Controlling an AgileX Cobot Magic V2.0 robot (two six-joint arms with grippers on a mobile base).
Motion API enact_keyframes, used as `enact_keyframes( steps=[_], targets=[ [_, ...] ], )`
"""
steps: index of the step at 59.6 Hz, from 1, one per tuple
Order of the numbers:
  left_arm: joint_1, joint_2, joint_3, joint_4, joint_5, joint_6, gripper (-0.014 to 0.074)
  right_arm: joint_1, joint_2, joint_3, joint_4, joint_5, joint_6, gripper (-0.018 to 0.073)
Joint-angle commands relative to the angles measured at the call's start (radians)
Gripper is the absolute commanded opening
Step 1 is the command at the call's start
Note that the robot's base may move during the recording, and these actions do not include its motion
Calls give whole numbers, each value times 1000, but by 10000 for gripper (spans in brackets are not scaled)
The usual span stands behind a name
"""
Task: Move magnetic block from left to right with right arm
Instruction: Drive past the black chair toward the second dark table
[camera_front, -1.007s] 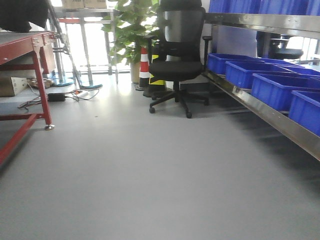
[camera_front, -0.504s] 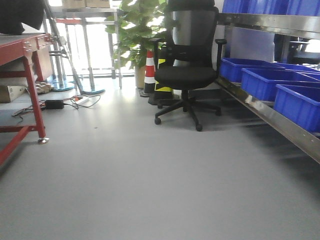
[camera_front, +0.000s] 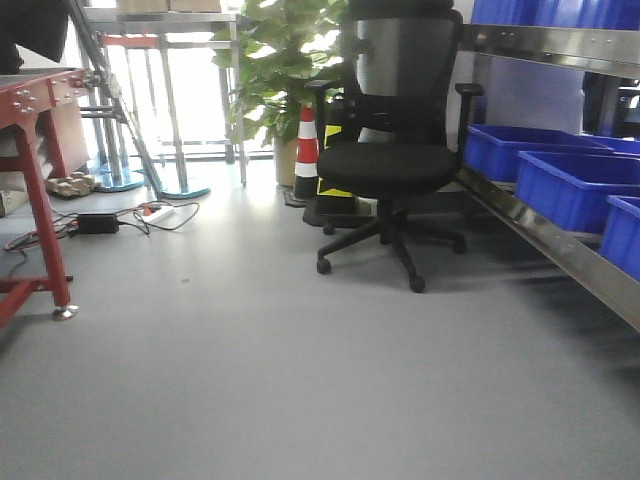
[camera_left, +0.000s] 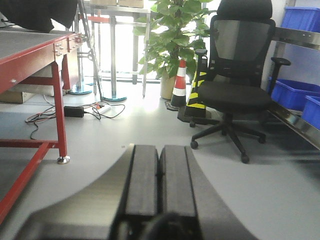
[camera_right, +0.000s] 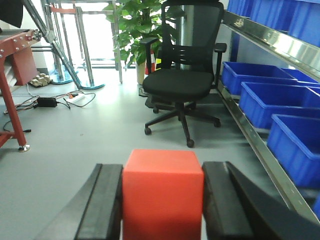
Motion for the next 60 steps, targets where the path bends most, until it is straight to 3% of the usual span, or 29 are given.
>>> enact_keyframes(
  steps=[1, 60],
  targets=[
    [-5, -14, 9, 0, -89, -4, -116, -3, 15, -27, -19, -92, -7, 162],
    [-5, -14, 9, 0, -89, -4, -116, -3, 15, -27, -19, -92, -7, 162]
  ],
)
